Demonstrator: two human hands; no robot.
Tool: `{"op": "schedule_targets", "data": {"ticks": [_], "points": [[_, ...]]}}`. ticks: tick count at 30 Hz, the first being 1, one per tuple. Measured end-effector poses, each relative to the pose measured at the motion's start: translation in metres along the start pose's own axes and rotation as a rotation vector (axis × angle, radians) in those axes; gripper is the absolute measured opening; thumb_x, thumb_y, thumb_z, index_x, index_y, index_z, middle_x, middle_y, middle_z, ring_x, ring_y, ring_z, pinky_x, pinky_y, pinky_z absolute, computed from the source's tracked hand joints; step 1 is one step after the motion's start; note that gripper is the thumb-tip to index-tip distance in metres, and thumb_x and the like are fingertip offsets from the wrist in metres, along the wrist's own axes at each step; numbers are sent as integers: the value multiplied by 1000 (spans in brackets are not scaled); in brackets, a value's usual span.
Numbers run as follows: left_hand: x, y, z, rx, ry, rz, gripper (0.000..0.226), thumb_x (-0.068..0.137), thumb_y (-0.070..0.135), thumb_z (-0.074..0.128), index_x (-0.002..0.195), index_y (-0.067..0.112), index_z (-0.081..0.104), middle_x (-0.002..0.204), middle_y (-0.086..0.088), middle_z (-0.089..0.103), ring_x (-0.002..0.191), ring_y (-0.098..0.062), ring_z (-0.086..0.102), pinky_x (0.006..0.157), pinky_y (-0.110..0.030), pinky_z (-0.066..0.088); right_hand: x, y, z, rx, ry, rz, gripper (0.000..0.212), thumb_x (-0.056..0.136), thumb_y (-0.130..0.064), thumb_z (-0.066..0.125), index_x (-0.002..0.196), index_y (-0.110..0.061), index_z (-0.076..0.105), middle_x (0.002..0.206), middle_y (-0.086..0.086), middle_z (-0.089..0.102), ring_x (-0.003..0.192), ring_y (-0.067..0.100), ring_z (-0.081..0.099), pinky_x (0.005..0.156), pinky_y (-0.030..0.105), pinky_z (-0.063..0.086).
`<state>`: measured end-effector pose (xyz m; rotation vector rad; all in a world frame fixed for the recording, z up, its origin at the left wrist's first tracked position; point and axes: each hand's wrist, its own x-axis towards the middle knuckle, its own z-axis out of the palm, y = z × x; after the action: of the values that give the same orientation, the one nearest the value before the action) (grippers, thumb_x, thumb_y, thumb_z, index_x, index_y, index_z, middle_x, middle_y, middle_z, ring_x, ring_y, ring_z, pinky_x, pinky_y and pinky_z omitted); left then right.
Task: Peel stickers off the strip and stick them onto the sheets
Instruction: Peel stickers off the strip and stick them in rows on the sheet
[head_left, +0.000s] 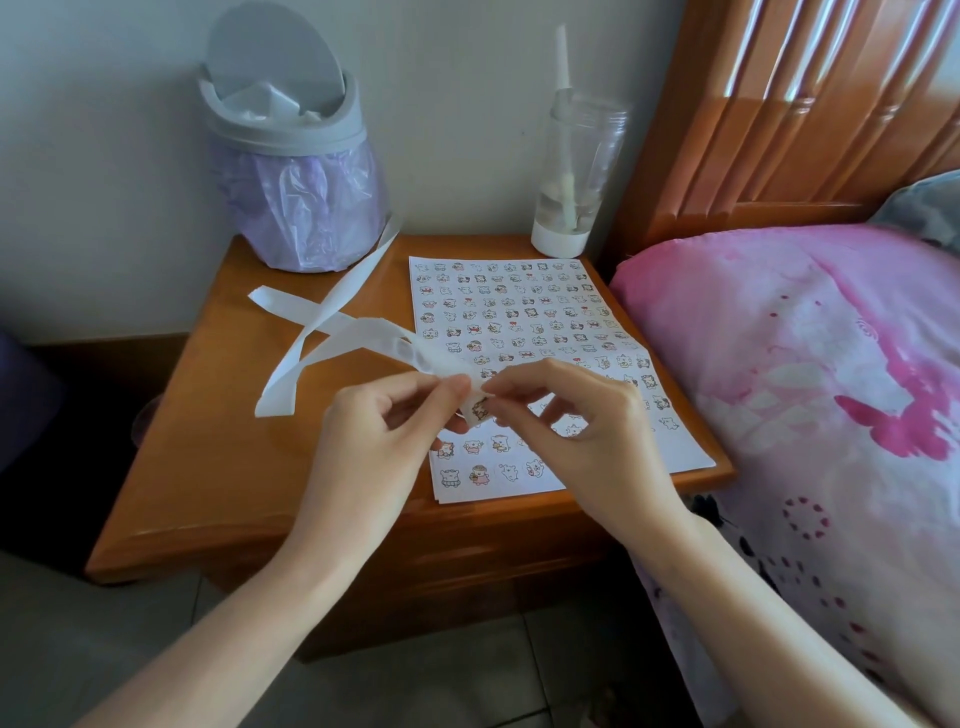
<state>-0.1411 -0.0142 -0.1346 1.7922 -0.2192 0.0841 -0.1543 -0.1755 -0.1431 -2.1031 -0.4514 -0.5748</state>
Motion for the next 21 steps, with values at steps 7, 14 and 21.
{"op": "schedule_targets", "data": {"ticks": [7,14,21], "points": [[-1,1,1,-4,-3,5,25,83,33,60,90,14,75,62,19,66,65,13,60,60,1,40,1,2,-1,-28,-23,-68,9,83,-6,69,91,-9,71,85,-2,70,79,8,64,61,21,51],[-1,1,1,-27,-3,-29,25,82,35,59,86,16,75,61,20,67,64,11,60,60,1,40,-1,5,0,-100,-14,-146,10,84,-6,67,93,-8,70,86,0,71,77,11,65,62,23,53],[-1,1,0,-36,-3,-24,25,83,33,60,86,13,75,57,23,64,66,12,60,60,2,40,-1,-1,-3,18,-30,-19,8,83,-8,69,91,-9,70,84,-4,71,76,8,66,64,24,53]]}}
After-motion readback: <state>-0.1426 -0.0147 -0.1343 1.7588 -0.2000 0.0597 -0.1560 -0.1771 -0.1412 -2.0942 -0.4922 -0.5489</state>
